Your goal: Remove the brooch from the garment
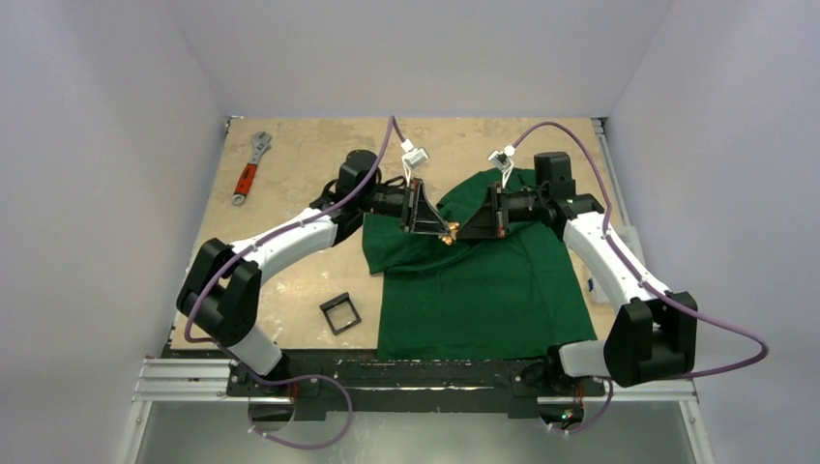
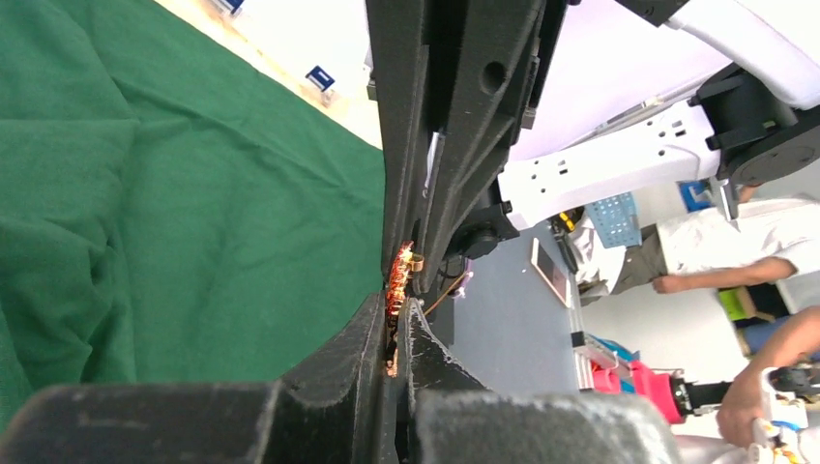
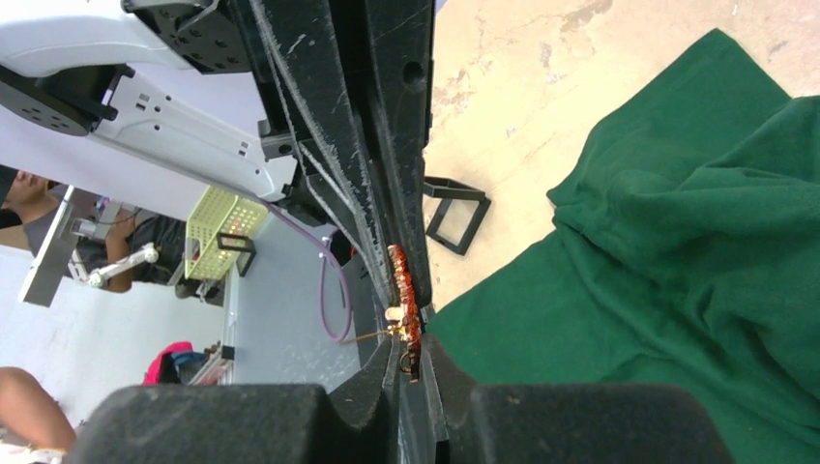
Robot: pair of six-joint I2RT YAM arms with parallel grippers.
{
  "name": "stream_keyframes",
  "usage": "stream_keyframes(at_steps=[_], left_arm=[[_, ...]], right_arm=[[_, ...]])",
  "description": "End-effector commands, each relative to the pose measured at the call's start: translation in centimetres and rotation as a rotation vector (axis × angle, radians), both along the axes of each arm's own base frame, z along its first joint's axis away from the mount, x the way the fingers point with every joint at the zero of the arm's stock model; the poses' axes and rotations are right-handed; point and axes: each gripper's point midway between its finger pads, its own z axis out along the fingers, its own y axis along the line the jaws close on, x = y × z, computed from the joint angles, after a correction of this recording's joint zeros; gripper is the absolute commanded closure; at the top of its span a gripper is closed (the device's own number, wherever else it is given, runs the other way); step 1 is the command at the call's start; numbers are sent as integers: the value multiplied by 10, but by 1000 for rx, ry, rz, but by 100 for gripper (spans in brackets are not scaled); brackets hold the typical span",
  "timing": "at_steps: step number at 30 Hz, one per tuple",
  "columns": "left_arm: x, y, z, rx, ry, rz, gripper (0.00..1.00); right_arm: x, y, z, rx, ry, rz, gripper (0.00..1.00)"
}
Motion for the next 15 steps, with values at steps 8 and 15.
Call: stream_keyframes(at_steps=[8,15], left_arm=[[14,11,14,-80,10,17,100],[12,12,13,-77,5,7,100]], right_arm=[[8,-3,13,-5,-25,-23,73],[16,-2,15,-9,-31,-37,63]])
